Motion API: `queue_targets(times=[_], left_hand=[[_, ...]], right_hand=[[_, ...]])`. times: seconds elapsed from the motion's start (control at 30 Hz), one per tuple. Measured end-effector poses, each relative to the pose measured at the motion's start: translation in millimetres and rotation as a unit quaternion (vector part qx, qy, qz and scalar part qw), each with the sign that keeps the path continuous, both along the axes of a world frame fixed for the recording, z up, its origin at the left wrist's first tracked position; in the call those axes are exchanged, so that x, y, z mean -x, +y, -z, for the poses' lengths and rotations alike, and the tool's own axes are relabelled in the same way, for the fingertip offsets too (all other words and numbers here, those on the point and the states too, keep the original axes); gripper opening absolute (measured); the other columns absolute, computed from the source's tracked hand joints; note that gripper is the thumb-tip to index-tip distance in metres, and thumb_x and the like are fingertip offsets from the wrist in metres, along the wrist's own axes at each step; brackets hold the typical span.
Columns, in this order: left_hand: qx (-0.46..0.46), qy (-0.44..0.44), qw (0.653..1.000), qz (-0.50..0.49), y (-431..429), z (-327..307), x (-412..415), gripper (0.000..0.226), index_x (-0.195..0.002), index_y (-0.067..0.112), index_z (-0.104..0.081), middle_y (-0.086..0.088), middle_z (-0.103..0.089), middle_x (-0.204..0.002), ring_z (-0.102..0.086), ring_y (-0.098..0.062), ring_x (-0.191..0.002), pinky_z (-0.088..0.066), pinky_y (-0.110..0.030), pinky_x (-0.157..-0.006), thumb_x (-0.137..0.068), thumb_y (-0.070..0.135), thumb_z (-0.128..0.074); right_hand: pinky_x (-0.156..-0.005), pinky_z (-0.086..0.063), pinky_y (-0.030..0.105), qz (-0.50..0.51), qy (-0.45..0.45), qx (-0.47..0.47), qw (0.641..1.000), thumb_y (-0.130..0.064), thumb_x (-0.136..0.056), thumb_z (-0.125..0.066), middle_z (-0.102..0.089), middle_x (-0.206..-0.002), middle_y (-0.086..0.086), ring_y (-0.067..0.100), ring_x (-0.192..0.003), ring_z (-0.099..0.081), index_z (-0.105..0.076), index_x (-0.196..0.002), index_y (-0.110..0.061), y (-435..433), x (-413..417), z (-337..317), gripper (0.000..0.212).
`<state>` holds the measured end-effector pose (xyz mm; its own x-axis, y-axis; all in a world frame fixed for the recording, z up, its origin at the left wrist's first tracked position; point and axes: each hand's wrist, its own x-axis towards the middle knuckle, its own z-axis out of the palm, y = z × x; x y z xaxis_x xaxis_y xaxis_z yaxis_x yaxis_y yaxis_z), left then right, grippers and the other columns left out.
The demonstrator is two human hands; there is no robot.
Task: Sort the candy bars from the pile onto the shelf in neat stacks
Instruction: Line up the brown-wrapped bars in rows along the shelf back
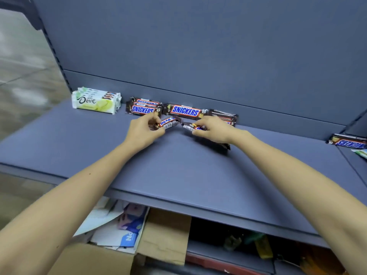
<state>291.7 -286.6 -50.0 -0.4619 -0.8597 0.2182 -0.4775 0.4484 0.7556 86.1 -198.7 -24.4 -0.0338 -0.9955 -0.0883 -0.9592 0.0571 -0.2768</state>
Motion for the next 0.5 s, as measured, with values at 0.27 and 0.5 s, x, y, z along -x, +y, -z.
queue_targets(times=[0.27, 0.5], left_hand=[[-0.021, -0.054, 0.996, 0.063, -32, 6, -72, 0.018, -0.090, 0.021, -0.058, 0.004, -0.063, -0.089, -0.057, -0.010, -0.085, -0.037, -0.014, -0.070, -0.077, 0.018, -0.070], [0.056, -0.114, 0.979, 0.159, -47, 14, -95, 0.030, -0.087, 0.015, -0.067, 0.000, -0.069, -0.089, -0.058, -0.014, -0.084, -0.040, -0.024, -0.083, -0.072, 0.041, -0.064]], right_hand=[[-0.059, -0.049, 0.014, 0.162, -0.334, 0.027, 0.928, -0.028, -0.099, -0.041, -0.065, -0.080, 0.013, 0.012, -0.065, -0.064, -0.060, -0.099, -0.012, -32, -81, 1, 0.025], [-0.060, -0.057, 0.024, 0.219, -0.595, 0.027, 0.773, -0.023, -0.100, -0.037, -0.061, -0.077, 0.008, 0.010, -0.055, -0.067, -0.055, -0.088, -0.012, -42, -123, 1, 0.025]])
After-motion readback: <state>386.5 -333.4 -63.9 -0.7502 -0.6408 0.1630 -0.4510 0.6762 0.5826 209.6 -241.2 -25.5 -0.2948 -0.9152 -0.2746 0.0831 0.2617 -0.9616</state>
